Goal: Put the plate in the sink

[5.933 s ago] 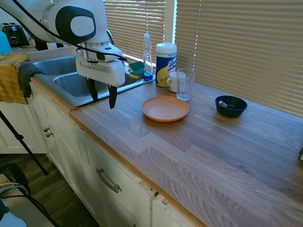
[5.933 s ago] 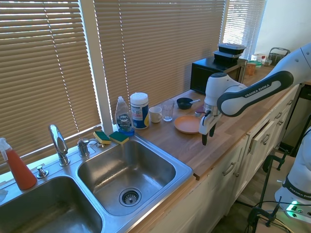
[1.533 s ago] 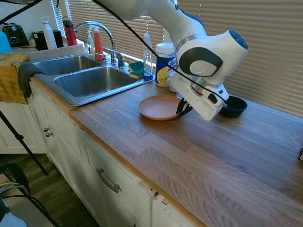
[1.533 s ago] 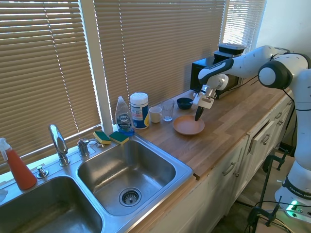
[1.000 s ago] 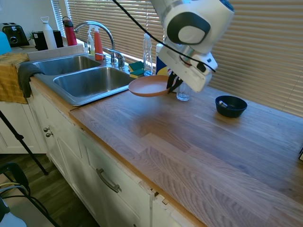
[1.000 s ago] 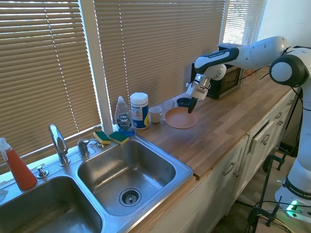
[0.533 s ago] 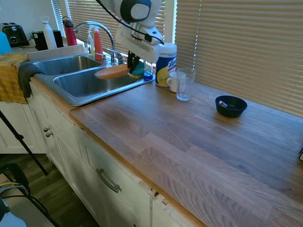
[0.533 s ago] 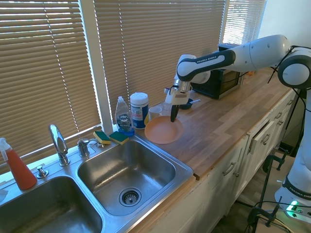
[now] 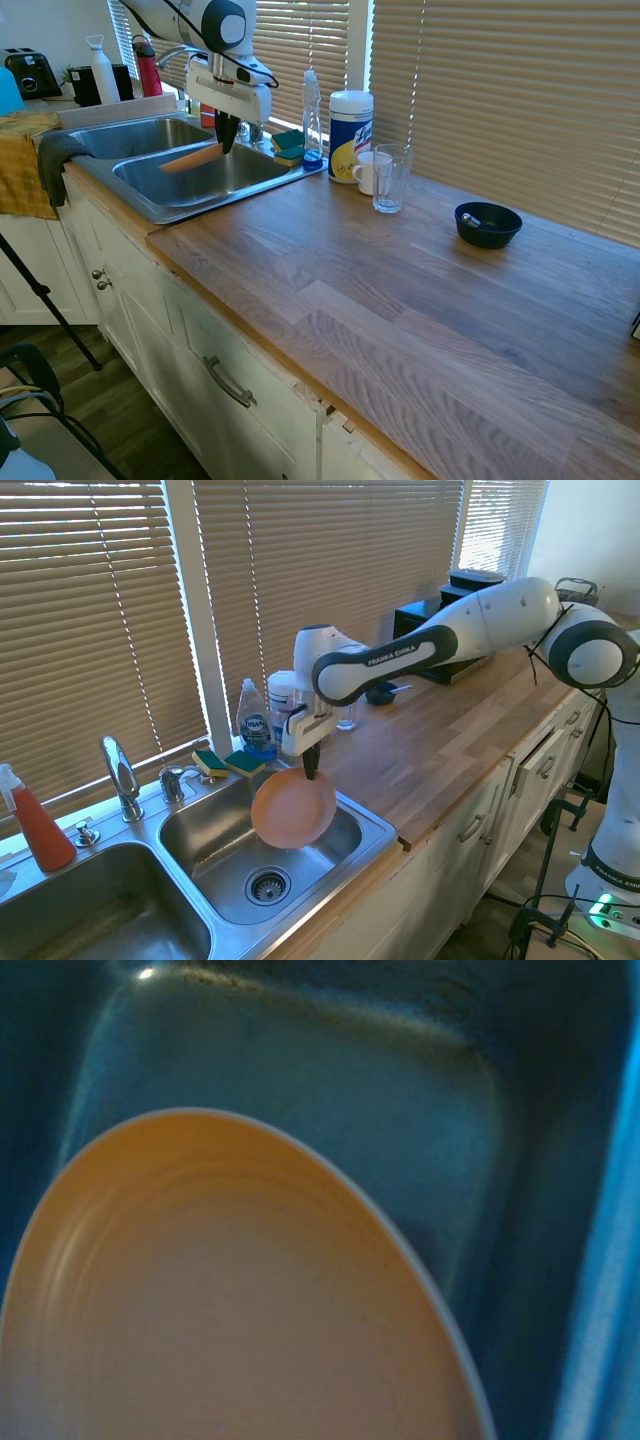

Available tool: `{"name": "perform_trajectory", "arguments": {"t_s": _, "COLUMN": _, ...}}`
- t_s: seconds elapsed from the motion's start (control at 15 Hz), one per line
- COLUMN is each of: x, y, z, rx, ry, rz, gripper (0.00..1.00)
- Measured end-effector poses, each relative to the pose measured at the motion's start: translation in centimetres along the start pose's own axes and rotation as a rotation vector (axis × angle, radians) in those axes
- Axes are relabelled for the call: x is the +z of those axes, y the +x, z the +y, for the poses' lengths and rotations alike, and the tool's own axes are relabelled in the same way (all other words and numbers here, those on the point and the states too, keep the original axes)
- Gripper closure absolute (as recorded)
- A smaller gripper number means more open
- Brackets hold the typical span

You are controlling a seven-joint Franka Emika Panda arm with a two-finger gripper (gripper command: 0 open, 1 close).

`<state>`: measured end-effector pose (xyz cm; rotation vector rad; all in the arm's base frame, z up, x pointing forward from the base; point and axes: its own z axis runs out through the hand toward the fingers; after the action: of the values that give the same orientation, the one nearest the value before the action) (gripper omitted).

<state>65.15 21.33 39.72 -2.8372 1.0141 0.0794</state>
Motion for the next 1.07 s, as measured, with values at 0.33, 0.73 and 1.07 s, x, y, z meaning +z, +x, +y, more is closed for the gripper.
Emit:
{"name": "perform_trajectory", "arguments": {"t_s": 0.33, "x": 7.4, "y": -1.6, "z": -6.6, "rx": -0.017, "ry": -0.07, "rz": 0.057, "gripper": 1.0}}
{"name": "perform_trajectory", "arguments": {"t_s": 0.73, "x": 15.6, "y": -2.2, "z": -9.6, "rx": 0.006, "ry": -0.132, "rz": 0.057, "gripper": 0.0}}
{"name": "perform_trajectory", "arguments": {"t_s": 1.07, "x": 15.8, "y": -1.3, "z": -9.9, "rx": 0.024, "ry": -0.135, "rz": 0.063, "gripper": 0.0}}
